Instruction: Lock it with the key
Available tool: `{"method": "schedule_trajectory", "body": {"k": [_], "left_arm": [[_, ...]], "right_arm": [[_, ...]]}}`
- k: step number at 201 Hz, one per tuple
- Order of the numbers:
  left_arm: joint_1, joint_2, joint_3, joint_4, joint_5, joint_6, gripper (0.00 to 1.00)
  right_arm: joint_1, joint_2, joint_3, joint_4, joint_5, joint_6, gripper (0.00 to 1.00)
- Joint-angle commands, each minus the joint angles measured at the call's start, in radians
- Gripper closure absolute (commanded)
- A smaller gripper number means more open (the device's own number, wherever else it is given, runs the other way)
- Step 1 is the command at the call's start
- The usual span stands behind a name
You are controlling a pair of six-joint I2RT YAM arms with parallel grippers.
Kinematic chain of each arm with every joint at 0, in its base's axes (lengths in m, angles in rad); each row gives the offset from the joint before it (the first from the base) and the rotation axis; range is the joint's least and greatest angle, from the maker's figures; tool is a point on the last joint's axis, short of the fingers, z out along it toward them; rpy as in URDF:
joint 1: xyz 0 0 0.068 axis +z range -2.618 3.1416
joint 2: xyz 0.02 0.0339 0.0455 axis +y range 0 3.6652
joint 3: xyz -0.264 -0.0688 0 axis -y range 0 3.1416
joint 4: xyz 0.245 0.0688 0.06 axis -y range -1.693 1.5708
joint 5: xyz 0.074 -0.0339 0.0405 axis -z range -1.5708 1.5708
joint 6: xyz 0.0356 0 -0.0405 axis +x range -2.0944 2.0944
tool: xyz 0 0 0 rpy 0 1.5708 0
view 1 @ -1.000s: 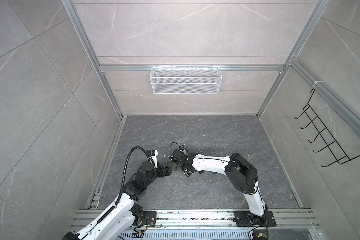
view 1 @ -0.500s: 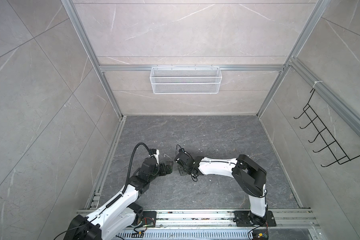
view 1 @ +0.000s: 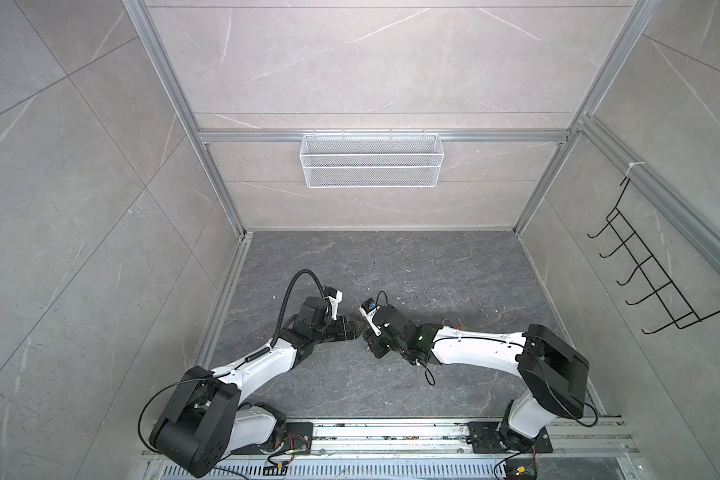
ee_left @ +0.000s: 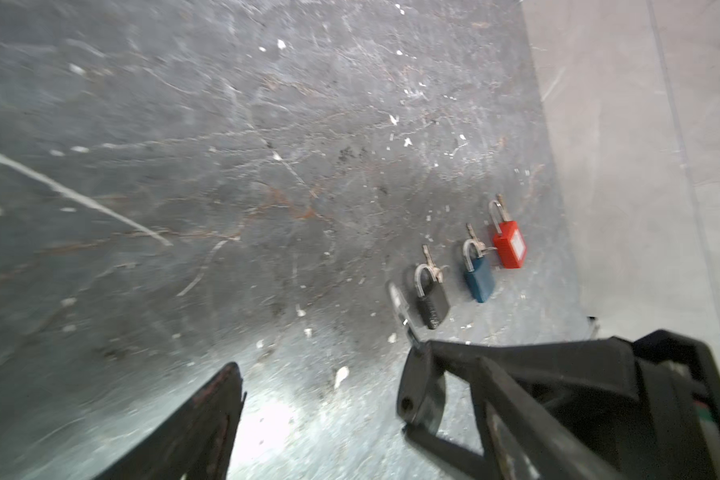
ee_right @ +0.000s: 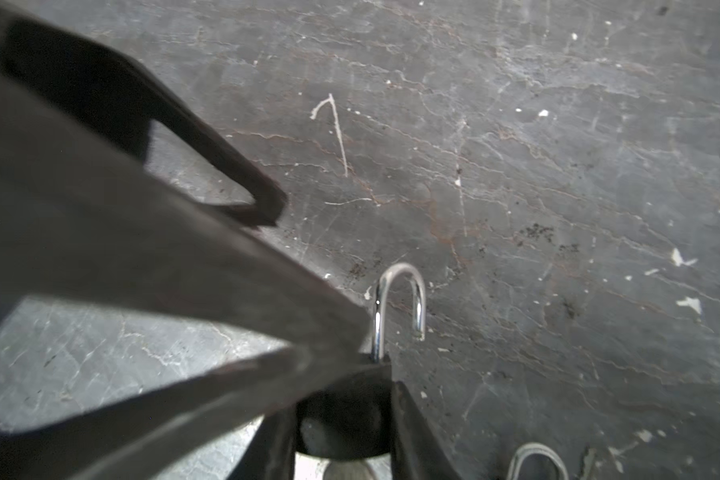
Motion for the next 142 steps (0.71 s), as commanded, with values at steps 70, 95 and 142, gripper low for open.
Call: {"method": "schedule_trajectory", "body": {"k": [70, 95, 142], "left_arm": [[-0.005, 0.078, 0.018, 0.173, 0.152, -0.08, 0.36], [-0.008, 0.085, 0.008, 0.21, 0.164, -0.103, 0.48], [-0.01, 0.078, -0.008, 0.235, 0.183, -0.12, 0.68]], "right_arm": [[-0.003, -0.071, -0.006, 0.046, -0.061, -0.049, 1.0], [-0.001, -0.077, -0.003, 0.047, -0.087, -0.054, 1.0], [0.003, -0.072, 0.004, 0.052, -0.084, -0.047, 1.0]]}}
